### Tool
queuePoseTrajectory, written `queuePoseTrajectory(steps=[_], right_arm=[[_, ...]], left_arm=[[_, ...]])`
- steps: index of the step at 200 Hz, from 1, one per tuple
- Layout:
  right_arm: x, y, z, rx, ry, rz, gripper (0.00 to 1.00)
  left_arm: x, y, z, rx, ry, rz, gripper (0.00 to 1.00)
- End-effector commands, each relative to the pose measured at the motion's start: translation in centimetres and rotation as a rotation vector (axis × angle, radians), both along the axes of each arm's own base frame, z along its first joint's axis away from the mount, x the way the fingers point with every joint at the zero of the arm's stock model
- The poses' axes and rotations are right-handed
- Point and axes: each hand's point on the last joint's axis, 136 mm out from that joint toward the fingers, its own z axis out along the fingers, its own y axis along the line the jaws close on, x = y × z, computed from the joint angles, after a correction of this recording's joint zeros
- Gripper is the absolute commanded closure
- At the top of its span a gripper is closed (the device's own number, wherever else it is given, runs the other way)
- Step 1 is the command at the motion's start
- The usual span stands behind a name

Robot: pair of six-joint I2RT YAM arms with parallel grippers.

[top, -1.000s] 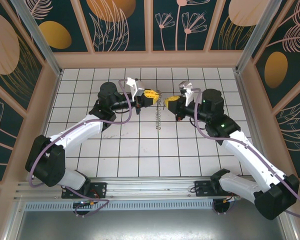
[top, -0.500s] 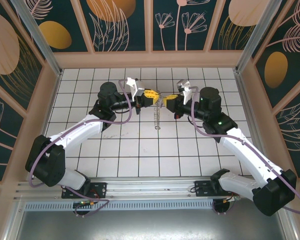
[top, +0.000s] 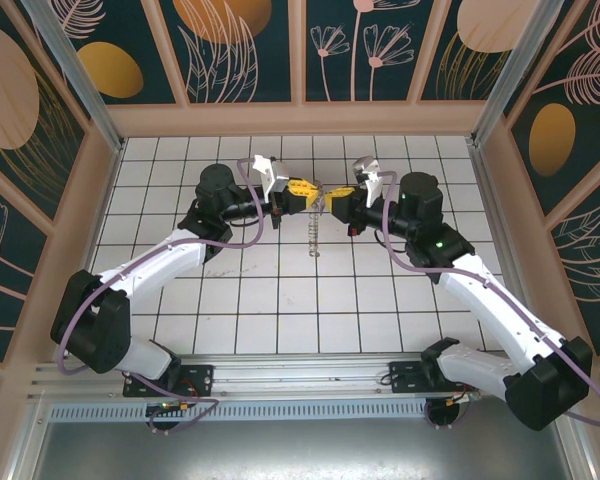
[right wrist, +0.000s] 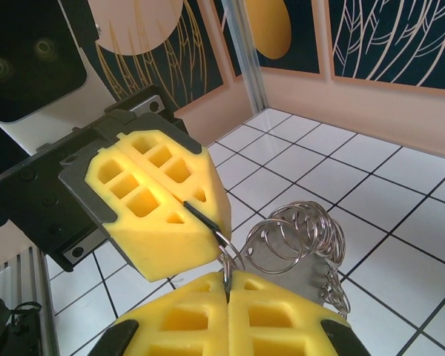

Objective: Put the keys on the keyring

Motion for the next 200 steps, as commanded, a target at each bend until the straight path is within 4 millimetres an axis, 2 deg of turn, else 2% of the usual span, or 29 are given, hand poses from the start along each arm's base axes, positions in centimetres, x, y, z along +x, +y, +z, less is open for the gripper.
queuePoseTrajectory(steps=[1, 117, 200], right_arm=[[-0.3, 0.6, 2.8, 0.044, -0.082, 0.038, 1.0], [0.1, 0.9, 3.2, 0.047, -0.092, 0.04, 1.0], [1.2, 0.3, 0.7, 0.018, -0.045, -0.009, 1.0]], left_arm=[[-0.5, -0.3, 1.9, -0.03, -0.055, -0.028, 1.0], [-0.5, -0.4, 1.8, -0.033, -0.047, -0.039, 1.0], [-0.9, -0.3, 2.2, -0.041, -0.058, -0.038, 1.0]])
